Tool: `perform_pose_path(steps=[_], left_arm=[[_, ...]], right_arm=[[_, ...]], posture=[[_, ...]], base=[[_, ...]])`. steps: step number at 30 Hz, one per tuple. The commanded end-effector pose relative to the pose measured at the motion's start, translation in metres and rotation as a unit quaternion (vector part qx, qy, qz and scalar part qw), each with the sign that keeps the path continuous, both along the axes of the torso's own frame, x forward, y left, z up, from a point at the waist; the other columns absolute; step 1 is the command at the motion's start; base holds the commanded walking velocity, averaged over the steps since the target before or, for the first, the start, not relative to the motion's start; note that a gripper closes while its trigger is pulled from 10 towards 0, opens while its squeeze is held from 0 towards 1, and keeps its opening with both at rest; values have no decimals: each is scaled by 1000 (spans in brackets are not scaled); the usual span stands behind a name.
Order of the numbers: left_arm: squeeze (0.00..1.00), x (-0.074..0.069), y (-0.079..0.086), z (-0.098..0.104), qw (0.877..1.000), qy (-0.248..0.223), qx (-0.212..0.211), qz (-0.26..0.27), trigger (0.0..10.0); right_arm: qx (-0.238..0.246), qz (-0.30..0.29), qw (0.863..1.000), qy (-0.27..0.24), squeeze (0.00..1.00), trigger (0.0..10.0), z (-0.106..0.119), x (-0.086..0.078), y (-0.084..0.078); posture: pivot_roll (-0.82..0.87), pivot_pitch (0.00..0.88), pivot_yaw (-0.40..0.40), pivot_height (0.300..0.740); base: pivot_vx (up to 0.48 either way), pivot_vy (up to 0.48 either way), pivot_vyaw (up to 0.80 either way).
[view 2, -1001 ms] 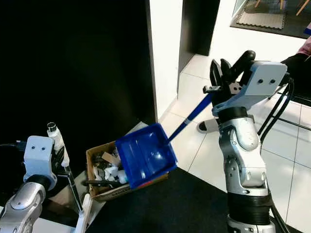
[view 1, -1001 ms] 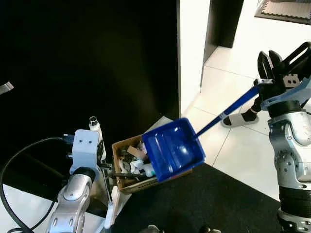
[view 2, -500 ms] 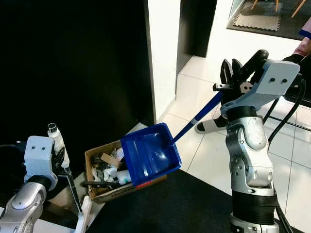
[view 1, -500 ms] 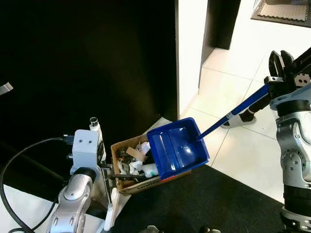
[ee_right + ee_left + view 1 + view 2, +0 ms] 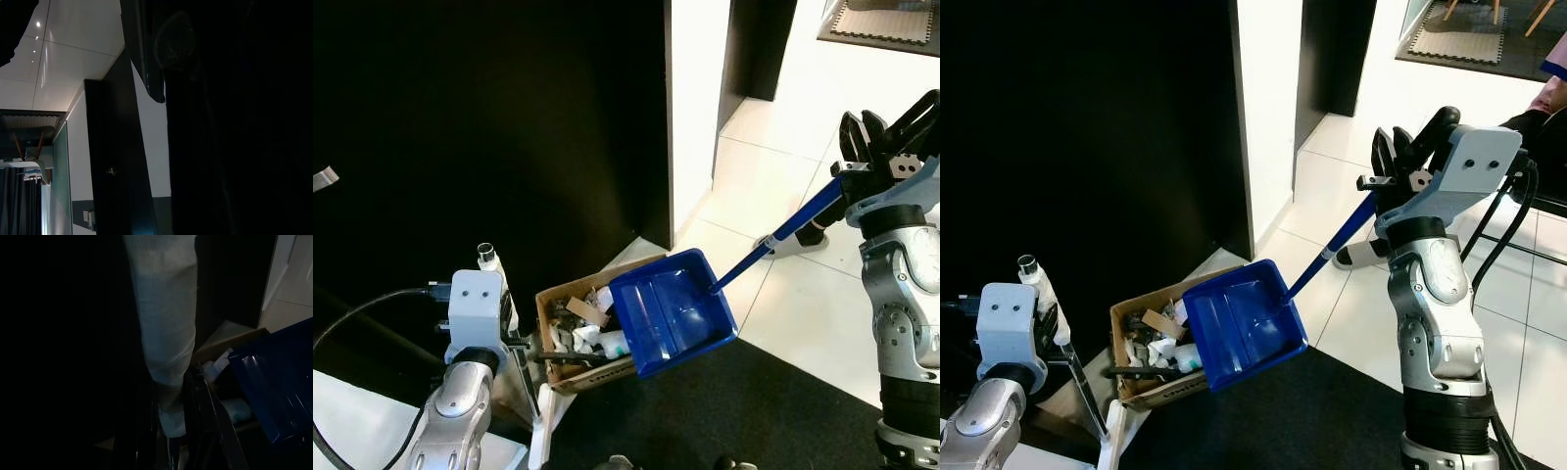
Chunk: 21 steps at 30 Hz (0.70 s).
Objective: Sweep floor
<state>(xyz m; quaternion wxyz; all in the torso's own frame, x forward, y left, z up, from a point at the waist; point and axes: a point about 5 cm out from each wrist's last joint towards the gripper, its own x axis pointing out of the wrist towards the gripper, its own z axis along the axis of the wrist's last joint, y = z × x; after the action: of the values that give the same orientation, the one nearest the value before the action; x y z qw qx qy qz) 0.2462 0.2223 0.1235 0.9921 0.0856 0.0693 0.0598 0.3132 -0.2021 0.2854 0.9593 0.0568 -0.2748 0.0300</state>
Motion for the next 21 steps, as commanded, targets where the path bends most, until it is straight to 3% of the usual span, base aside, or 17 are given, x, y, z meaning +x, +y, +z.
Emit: perform_pose_path(steps=[1, 6, 21], left_arm=[[0, -3, 6, 6, 1000, -11, 3, 16, 10000], [0, -3, 2, 6, 1000, -13, -1, 11, 10000], [0, -2, 1, 7, 1000, -12, 1, 5, 10000]], right_arm=[[4, 8, 1000, -22, 0, 10000, 9, -2, 3], [4, 11, 1000, -20, 0, 10000, 8, -2, 5], [6, 11, 1000, -16, 0, 10000, 5, -2, 4]], posture=[[74, 163, 85, 740], [73, 162, 85, 740], [75, 159, 91, 740]], base=[[0, 0, 0], [0, 0, 0], [-399, 0, 0]])
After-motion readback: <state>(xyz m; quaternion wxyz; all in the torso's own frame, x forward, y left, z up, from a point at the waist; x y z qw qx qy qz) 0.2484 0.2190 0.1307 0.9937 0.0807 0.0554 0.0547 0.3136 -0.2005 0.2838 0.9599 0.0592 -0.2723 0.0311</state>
